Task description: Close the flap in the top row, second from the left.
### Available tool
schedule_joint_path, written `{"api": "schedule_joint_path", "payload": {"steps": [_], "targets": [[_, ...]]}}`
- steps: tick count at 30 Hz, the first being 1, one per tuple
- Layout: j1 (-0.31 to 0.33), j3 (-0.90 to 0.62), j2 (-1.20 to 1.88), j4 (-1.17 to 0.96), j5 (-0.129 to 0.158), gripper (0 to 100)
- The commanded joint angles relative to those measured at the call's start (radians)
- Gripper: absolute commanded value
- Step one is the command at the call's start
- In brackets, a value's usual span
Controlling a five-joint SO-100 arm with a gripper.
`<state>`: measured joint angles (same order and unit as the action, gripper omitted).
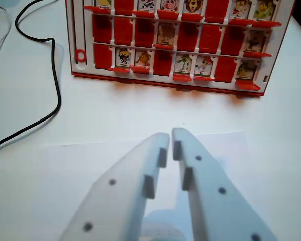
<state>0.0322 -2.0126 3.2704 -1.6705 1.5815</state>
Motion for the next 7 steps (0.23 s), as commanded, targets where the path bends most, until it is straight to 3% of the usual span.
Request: {"api": "schedule_joint_path", "payload": {"steps": [1, 7], "targets": [[0.021, 0.048, 0.002, 0.003, 0.003, 0], [0.021, 0.060, 0.002, 0.000, 0.000, 0]]}}
